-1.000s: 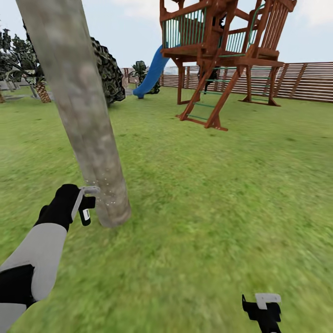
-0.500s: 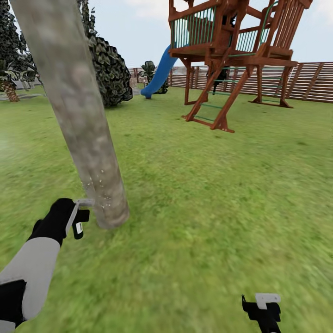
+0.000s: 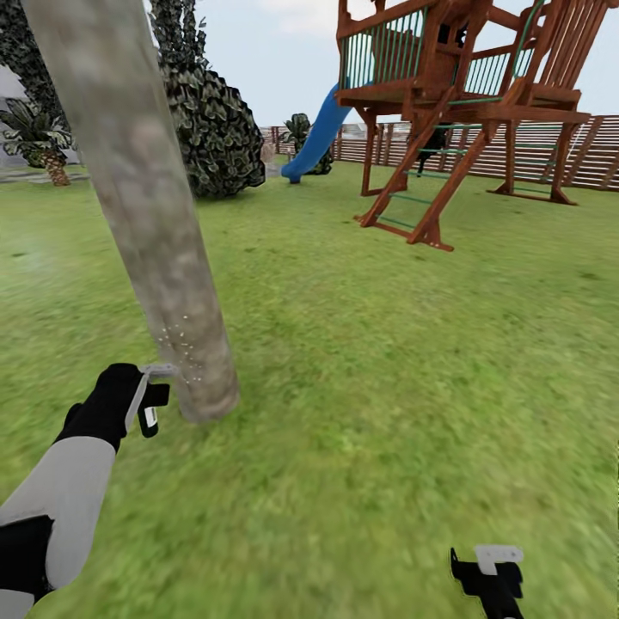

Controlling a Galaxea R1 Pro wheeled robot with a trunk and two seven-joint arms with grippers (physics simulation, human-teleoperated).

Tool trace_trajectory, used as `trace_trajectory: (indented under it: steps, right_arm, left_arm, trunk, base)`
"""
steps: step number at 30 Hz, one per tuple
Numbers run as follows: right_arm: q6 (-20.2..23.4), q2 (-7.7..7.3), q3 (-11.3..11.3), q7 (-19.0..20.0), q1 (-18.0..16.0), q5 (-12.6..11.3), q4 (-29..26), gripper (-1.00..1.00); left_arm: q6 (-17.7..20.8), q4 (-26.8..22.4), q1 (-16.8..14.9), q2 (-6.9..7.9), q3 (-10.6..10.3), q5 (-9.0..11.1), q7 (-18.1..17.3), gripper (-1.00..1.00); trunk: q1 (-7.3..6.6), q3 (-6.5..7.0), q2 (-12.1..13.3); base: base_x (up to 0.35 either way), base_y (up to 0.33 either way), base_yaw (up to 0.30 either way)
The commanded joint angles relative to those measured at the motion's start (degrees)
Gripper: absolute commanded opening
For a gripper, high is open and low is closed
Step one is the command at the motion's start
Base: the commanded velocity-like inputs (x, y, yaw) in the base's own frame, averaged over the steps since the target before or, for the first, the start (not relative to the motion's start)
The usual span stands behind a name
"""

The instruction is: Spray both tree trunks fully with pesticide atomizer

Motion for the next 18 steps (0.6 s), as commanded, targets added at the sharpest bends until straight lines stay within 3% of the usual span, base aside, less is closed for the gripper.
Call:
trace_trajectory:
  steps: [1,18]
  right_arm:
    - [-0.2,-0.12,-0.3,-0.4,-0.1,0.6,0.1,1.0]
    - [-0.2,0.13,-0.3,-0.3,-0.1,0.6,0.1,1.0]
  left_arm:
    - [0.3,-0.1,-0.1,-0.08,0.1,-0.4,-0.2,-1.0]
    - [1.0,-2.5,-0.9,-0.38,0.1,-0.3,-0.2,-1.0]
  trunk:
    - [0.01,-0.05,0.0]
    - [0.01,-0.05,0.0]
  base:
    - [0.162,-0.258,0.001]
    - [0.125,-0.264,0.0]
